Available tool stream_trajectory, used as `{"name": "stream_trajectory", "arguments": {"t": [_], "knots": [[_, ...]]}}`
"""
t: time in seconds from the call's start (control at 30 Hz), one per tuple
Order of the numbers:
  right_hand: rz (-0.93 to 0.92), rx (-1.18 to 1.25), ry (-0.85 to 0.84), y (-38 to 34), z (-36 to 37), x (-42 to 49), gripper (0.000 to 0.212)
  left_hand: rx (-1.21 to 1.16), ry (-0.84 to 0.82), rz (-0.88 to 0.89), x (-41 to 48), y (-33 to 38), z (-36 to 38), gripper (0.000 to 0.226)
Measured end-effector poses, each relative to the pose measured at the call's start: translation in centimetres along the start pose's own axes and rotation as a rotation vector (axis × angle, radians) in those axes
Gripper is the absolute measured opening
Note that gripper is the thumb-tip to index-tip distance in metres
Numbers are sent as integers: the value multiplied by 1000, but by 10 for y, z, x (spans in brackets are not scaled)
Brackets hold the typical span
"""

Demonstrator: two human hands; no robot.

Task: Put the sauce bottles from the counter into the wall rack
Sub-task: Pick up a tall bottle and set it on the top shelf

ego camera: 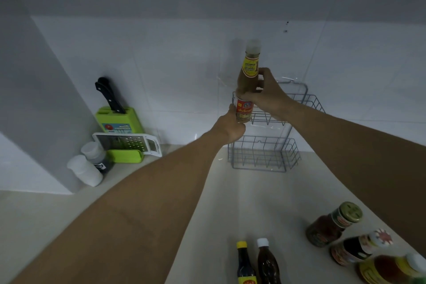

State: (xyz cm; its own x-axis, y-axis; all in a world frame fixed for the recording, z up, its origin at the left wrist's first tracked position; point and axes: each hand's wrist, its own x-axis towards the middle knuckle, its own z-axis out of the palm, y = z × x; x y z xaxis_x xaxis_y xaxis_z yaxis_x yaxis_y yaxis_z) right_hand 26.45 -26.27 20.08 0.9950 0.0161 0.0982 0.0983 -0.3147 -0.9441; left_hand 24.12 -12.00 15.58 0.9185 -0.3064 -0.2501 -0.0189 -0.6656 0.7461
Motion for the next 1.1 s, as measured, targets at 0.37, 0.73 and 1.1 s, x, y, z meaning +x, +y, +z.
{"name": "stream_trajectory", "arguments": {"t": [0.37, 0.73, 1.1], "knots": [[98, -36, 17, 2, 4, -4, 69, 11, -9, -28, 3, 2, 0, 84], [106, -95, 33, 0, 3, -5, 67, 43, 4, -31, 4, 3, 1, 86], [108, -74, 75, -2, 9, -7, 69, 38, -4, -40, 3, 4, 1, 89]]}}
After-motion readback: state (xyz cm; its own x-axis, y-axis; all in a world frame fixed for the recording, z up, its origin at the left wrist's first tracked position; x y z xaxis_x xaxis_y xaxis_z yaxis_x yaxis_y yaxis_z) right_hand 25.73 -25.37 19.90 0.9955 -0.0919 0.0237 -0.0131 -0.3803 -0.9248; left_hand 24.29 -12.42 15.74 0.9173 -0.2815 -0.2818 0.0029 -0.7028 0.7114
